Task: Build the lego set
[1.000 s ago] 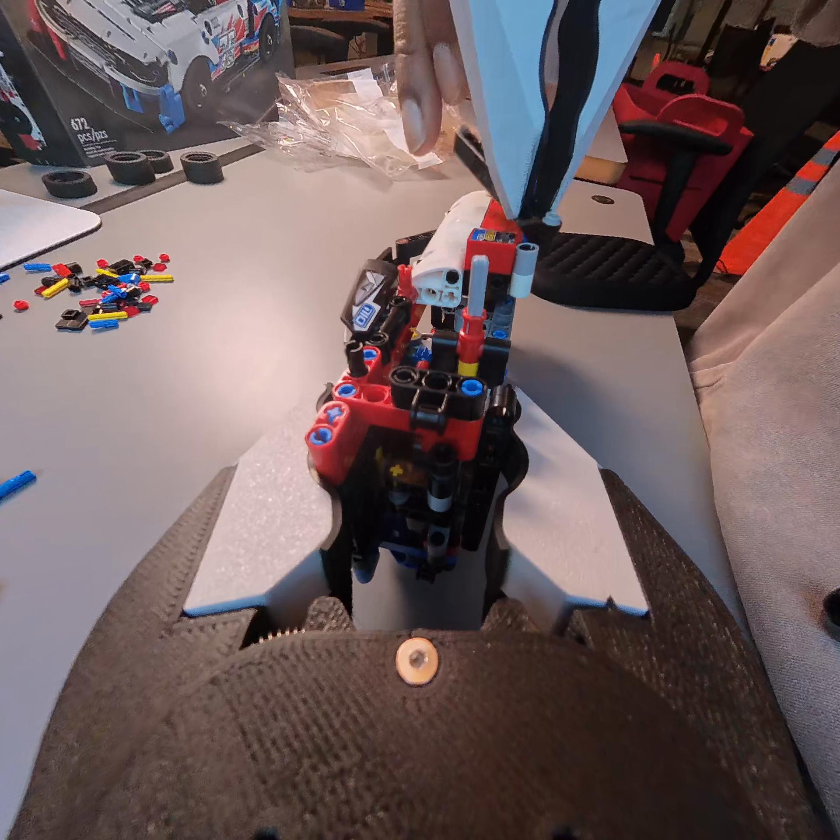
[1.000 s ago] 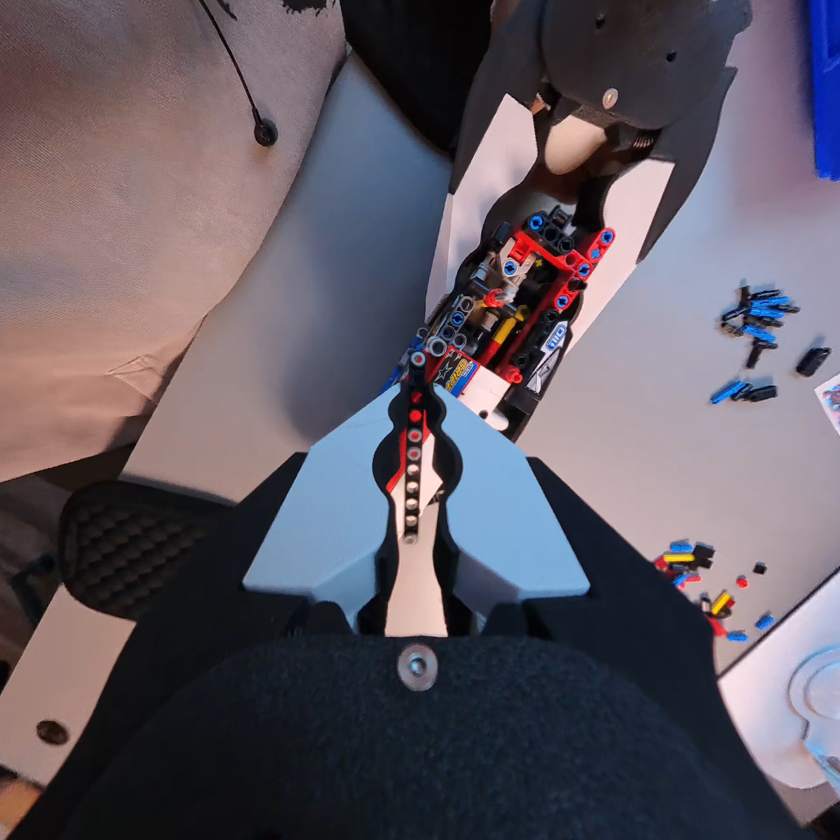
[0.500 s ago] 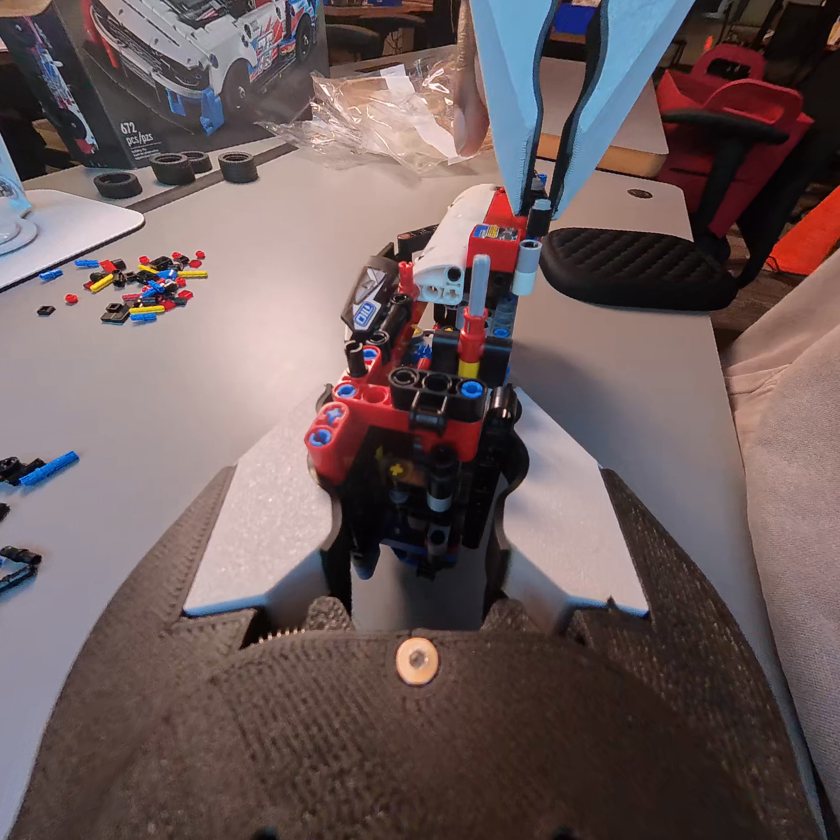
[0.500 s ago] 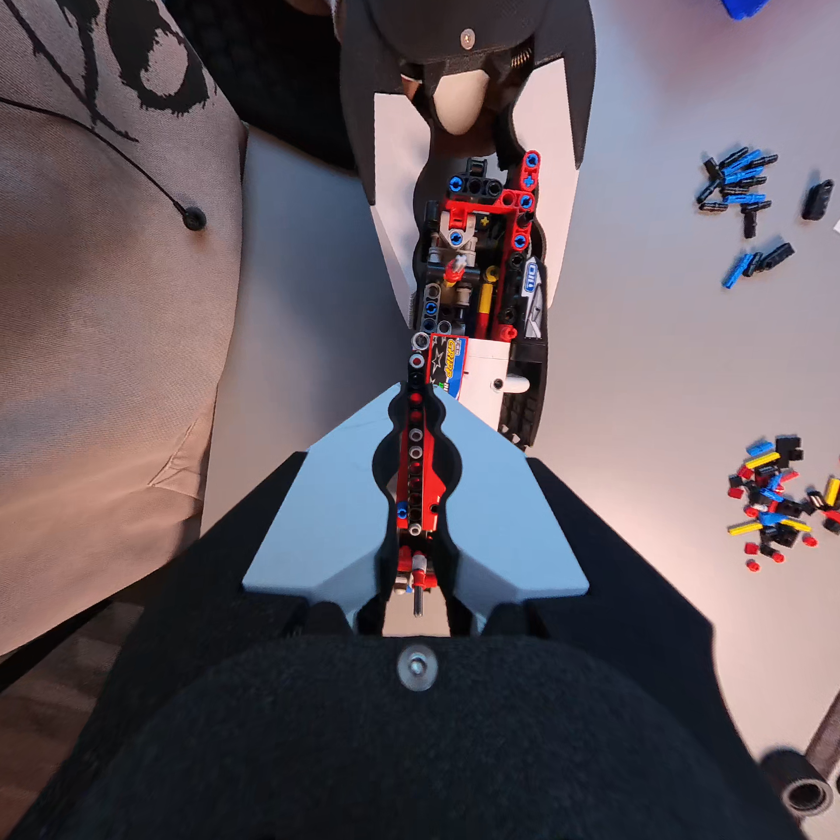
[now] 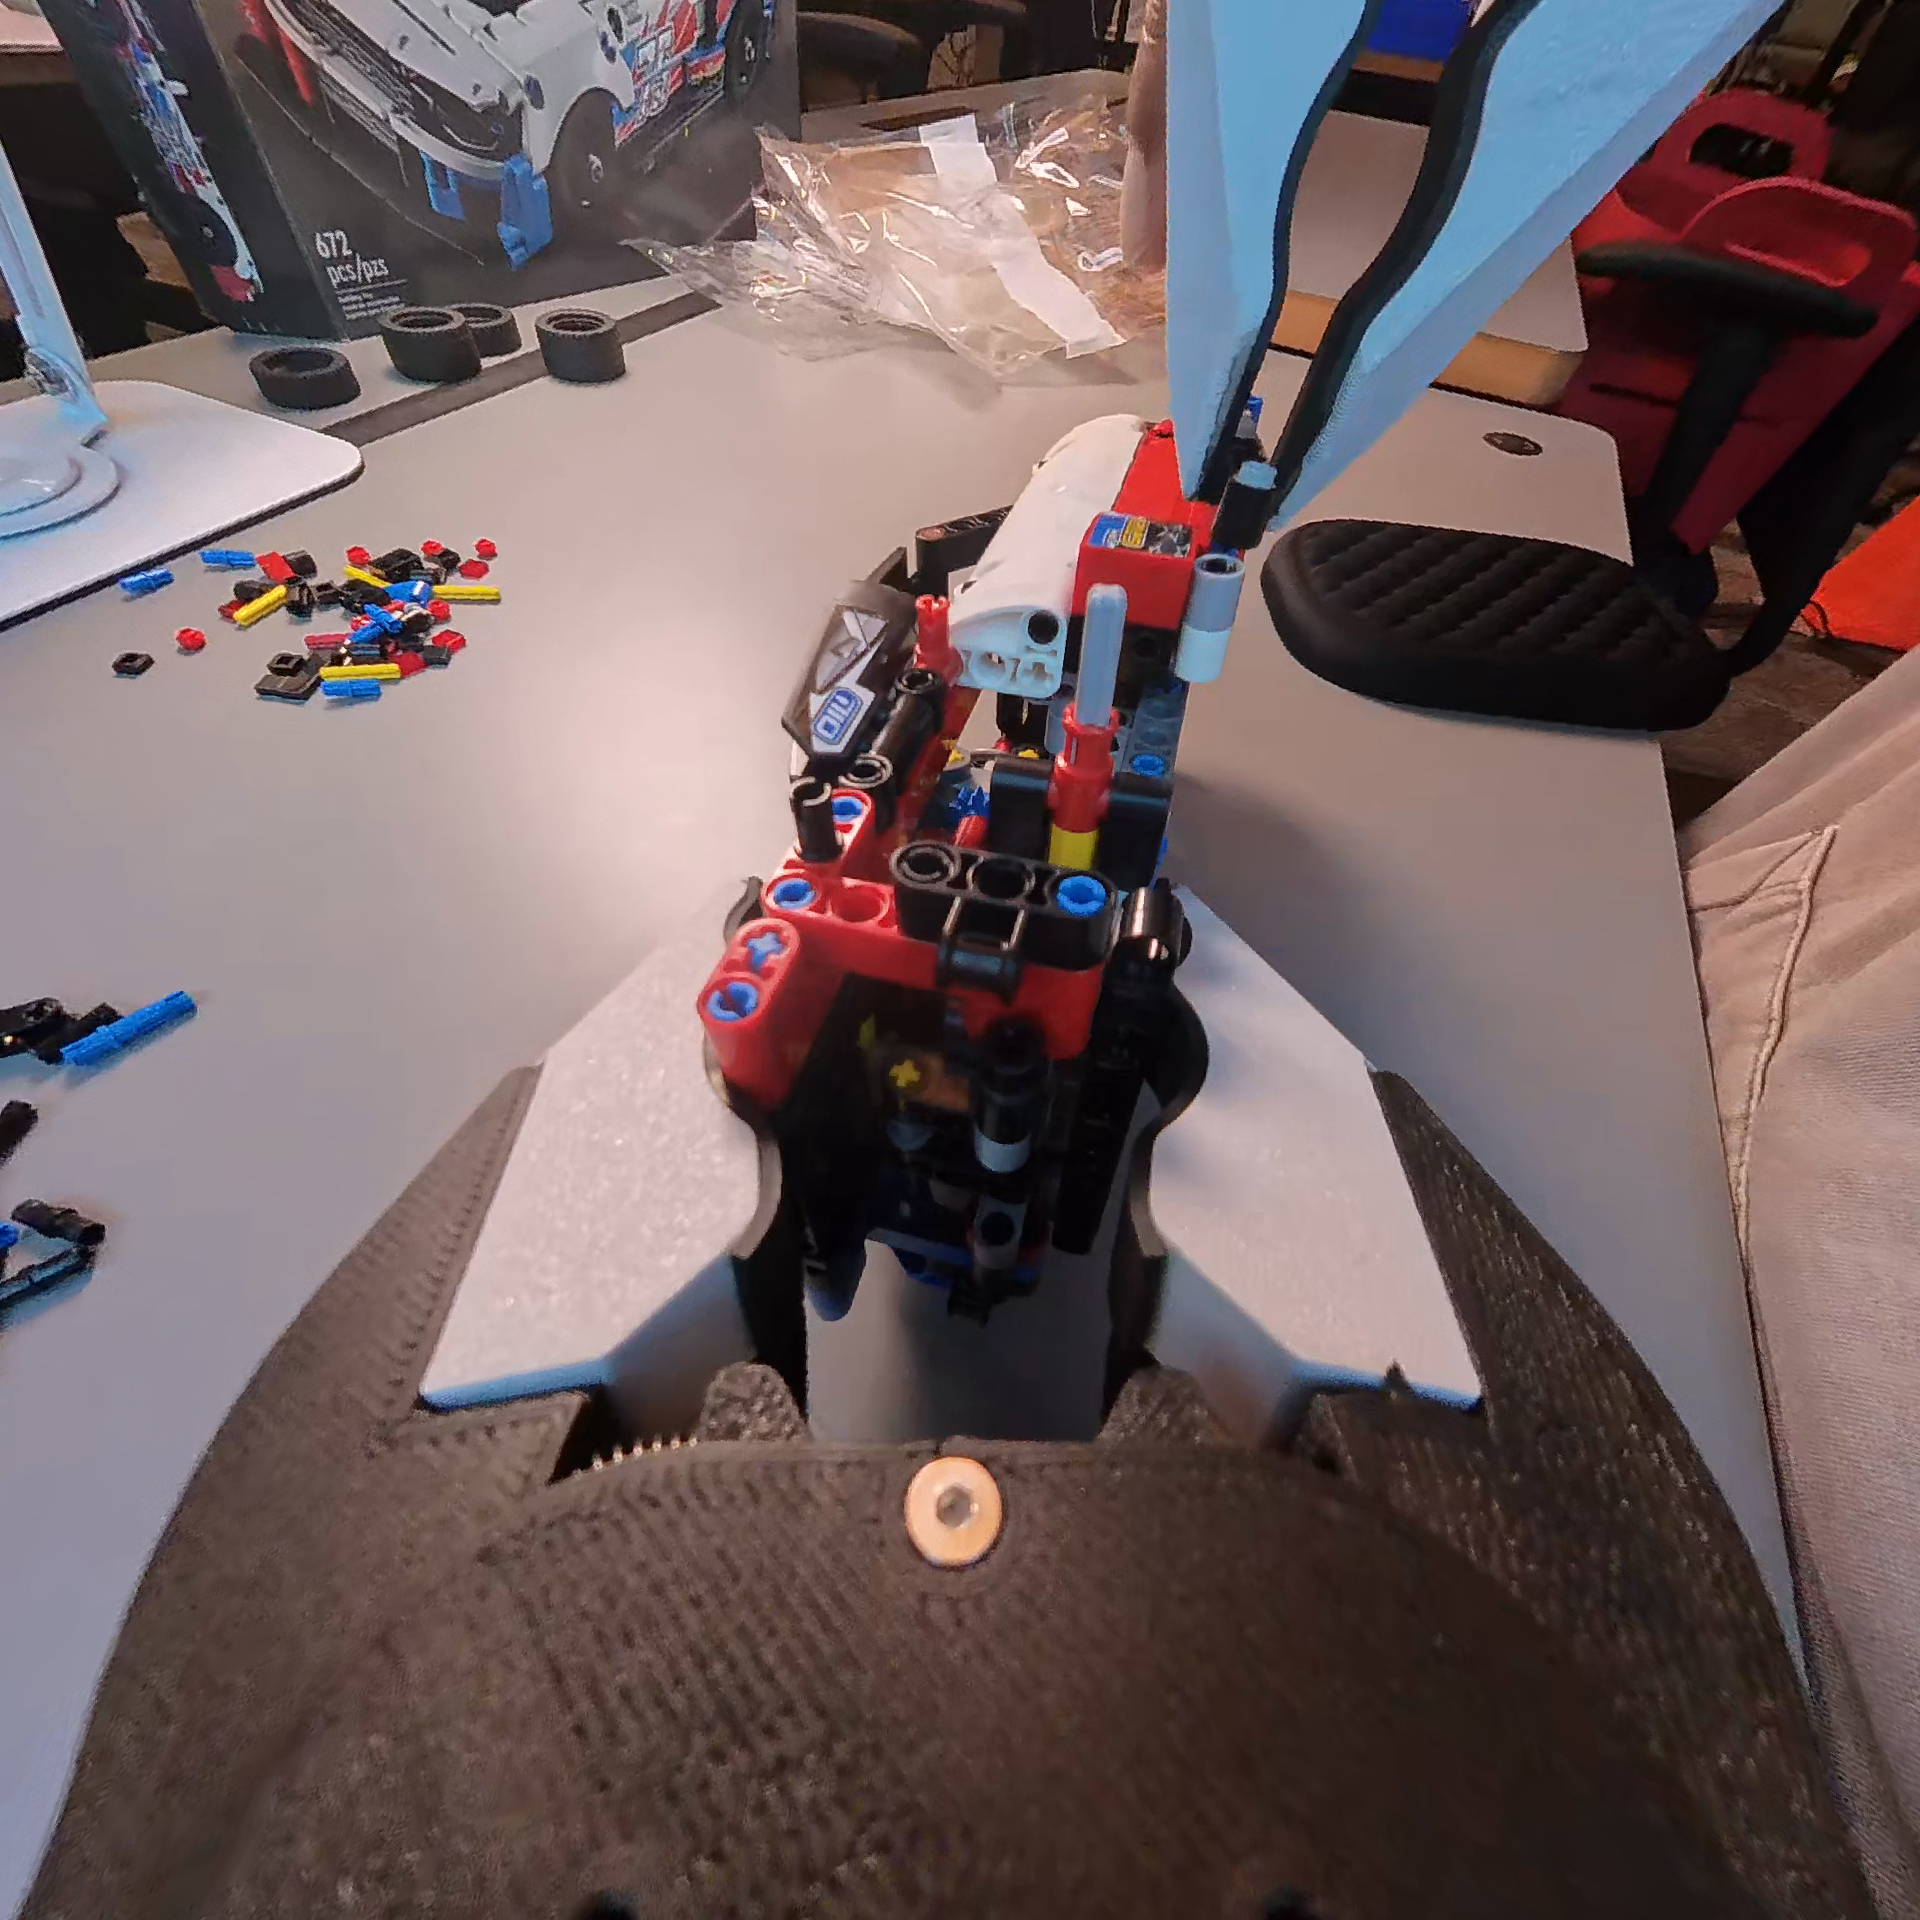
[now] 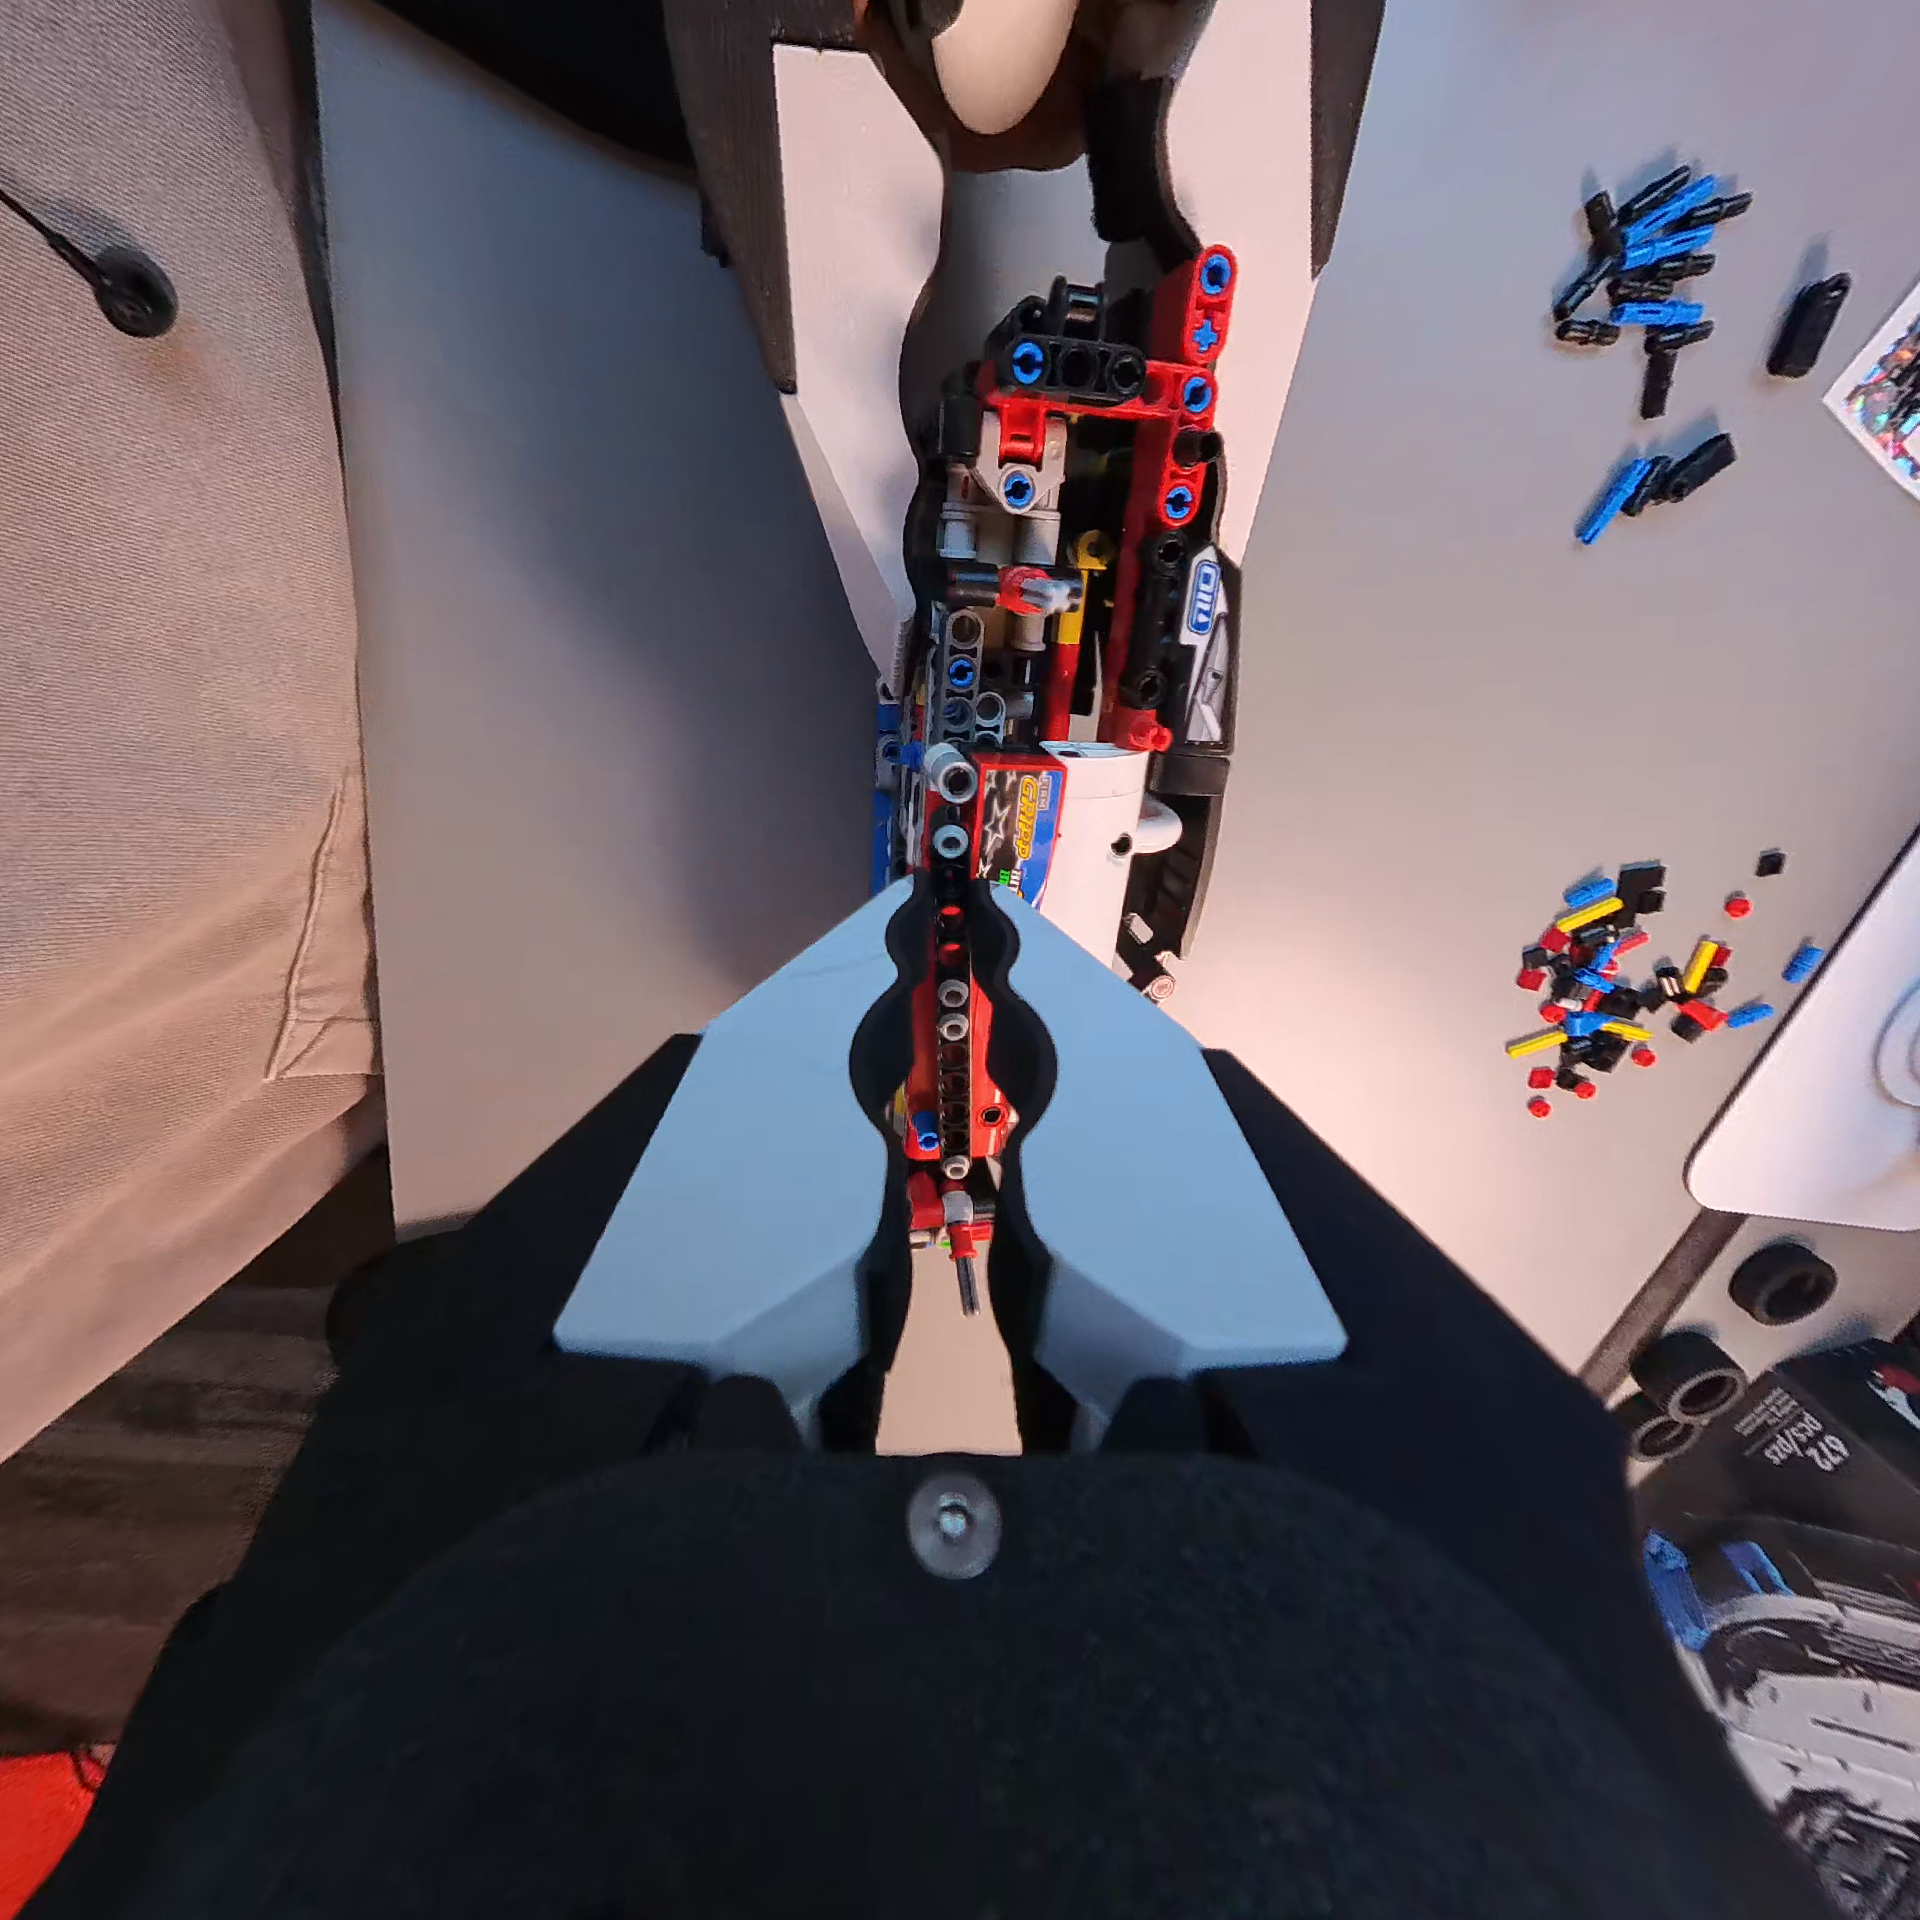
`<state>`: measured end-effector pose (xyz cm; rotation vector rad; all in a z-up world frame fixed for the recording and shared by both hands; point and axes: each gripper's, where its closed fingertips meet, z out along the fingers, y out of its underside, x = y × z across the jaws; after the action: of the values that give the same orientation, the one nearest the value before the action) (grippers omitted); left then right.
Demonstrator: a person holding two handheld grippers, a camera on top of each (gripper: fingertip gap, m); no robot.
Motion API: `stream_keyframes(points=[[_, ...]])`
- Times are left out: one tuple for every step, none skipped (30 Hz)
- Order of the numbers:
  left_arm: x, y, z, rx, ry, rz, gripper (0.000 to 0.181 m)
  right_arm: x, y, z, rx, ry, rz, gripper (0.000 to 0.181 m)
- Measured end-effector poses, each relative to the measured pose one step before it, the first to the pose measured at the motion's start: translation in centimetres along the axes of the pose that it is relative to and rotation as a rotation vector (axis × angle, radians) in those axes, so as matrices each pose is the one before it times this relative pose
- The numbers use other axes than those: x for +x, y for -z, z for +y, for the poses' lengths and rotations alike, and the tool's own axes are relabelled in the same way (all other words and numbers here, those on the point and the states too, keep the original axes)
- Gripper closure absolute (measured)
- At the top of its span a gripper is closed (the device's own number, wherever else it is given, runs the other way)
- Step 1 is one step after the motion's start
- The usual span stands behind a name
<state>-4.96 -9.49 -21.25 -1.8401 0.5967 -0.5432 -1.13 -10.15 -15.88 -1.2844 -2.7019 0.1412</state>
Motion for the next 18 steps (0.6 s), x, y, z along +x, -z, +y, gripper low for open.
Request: stream_keyframes(points=[[0.048, 0.004, 0.002, -0.0004, -0.0052, 0.0004, 0.110, -0.109, 0.002, -0.021, 0.0034, -0.0027, -0.0058, 0.178], [0.116, 0.032, -0.001, -0.0002, -0.0127, -0.0010, 0.110, -0.273, 0.007, -0.064, 0.0107, -0.0067, -0.0219, 0.178], [0.141, 0.037, -0.009, -0.0010, -0.0165, -0.0035, 0.110, -0.318, -0.008, -0.035, 0.0151, -0.0144, -0.0296, 0.178], [0.096, 0.042, 0.009, -0.0013, -0.0116, -0.0040, 0.110, -0.211, -0.009, -0.034, 0.0163, -0.0304, -0.0270, 0.178], [0.032, 0.011, 0.010, -0.0012, -0.0029, -0.0018, 0.110, -0.053, -0.005, -0.018, 0.0136, -0.0271, -0.0149, 0.178], [-0.024, 0.006, 0.014, -0.0011, 0.0023, -0.0009, 0.110, 0.068, 0.013, -0.010, 0.0083, -0.0268, -0.0028, 0.177], [-0.042, -0.010, 0.012, -0.0006, 0.0038, -0.0004, 0.110, 0.100, 0.018, 0.000, 0.0022, -0.0241, 0.0048, 0.177], [-0.016, 0.003, -0.001, 0.0000, 0.0032, 0.0008, 0.110, 0.045, 0.003, -0.015, 0.0021, -0.0218, 0.0040, 0.177], [-0.001, 0.001, 0.008, 0.0002, 0.0012, 0.0009, 0.110, 0.032, 0.000, 0.008, 0.0012, -0.0152, 0.0027, 0.177], [-0.005, -0.010, 0.002, -0.0006, 0.0004, 0.0004, 0.110, 0.017, 0.006, 0.030, 0.0005, -0.0082, 0.0035, 0.177], [-0.007, -0.010, 0.004, -0.0007, 0.0018, 0.0006, 0.110, 0.045, 0.003, 0.007, -0.0007, -0.0008, 0.0084, 0.176], [-0.019, -0.008, -0.002, -0.0003, 0.0023, 0.0009, 0.110, 0.037, -0.004, 0.008, -0.0044, 0.0072, 0.0122, 0.176], [-0.010, -0.008, -0.003, -0.0002, 0.0018, 0.0009, 0.110, 0.035, -0.005, 0.009, -0.0082, 0.0221, 0.0156, 0.176], [-0.015, -0.004, 0.004, -0.0006, 0.0017, -0.0005, 0.110, 0.037, -0.006, 0.009, -0.0129, 0.0256, 0.0186, 0.177], [-0.037, -0.010, 0.010, -0.0005, 0.0033, -0.0008, 0.110, 0.088, -0.008, 0.006, -0.0165, 0.0247, 0.0213, 0.177], [-0.040, 0.005, 0.003, -0.0004, 0.0045, -0.0006, 0.110, 0.073, -0.003, 0.002, -0.0164, 0.0297, 0.0205, 0.177], [-0.039, 0.003, 0.009, -0.0009, 0.0039, -0.0017, 0.110, 0.086, -0.015, -0.003, -0.0147, 0.0173, 0.0158, 0.177], [-0.016, 0.003, 0.001, -0.0009, 0.0010, -0.0012, 0.110, 0.021, -0.009, -0.013, -0.0089, 0.0042, 0.0046, 0.177]])
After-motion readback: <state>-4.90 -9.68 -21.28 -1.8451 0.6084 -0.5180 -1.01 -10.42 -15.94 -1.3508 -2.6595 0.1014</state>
